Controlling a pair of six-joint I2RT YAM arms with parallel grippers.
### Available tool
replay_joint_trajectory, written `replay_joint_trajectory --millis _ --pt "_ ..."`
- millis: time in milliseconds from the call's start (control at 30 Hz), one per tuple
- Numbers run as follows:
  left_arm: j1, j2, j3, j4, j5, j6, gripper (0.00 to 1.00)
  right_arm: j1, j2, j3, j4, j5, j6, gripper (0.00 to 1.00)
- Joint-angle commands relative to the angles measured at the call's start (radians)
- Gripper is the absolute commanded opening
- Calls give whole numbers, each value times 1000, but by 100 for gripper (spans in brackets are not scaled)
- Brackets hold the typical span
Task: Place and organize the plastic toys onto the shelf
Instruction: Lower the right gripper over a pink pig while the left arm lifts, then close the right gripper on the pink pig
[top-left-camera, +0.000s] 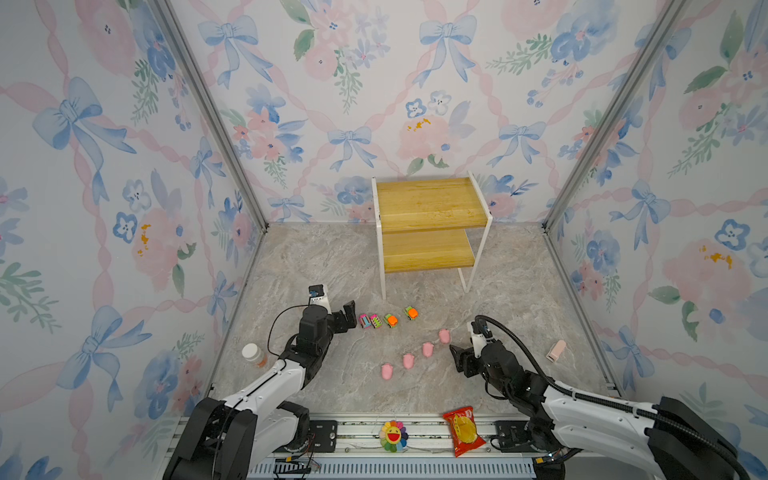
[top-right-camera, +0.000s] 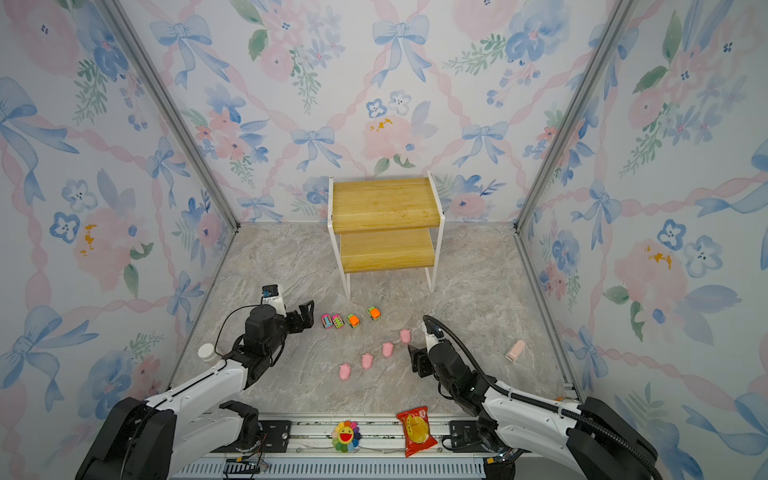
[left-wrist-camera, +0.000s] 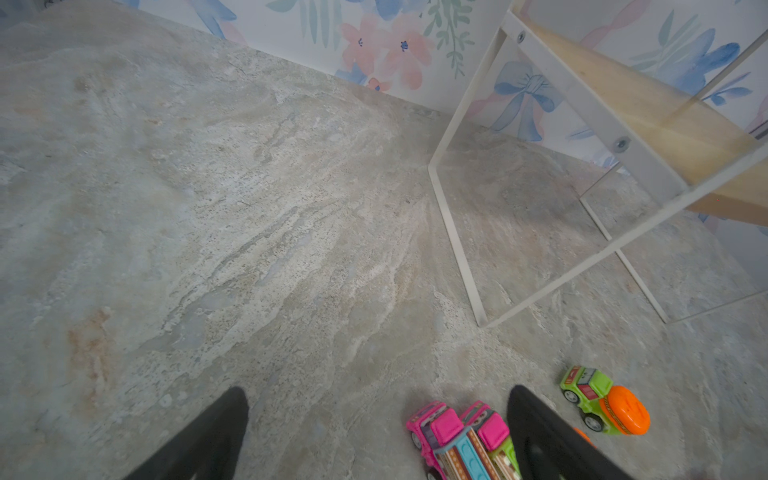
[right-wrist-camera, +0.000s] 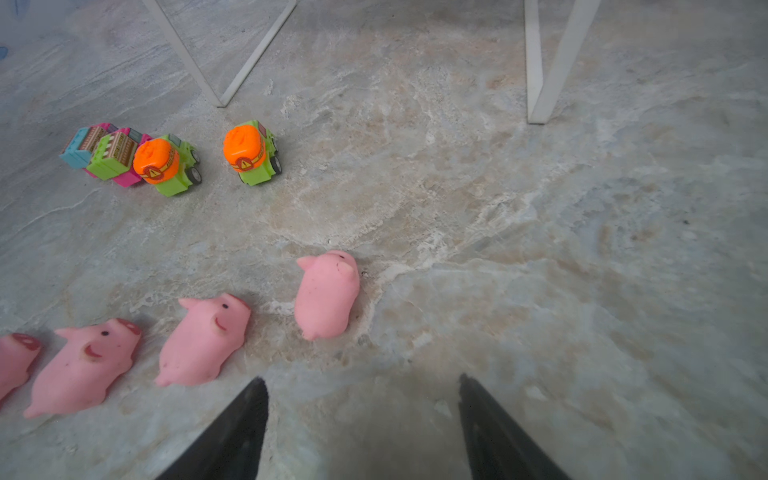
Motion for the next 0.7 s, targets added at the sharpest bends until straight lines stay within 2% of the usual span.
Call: replay_joint_trajectory --millis 0,400,667 --pt "-5 22 11 42 -3 -20 98 22 76 -11 102 -7 -12 75" --pt "-6 81 19 63 9 -8 98 52 460 62 366 44 -5 74" --pt "-7 80 22 63 2 2 98 51 546 77 424 80 0 72"
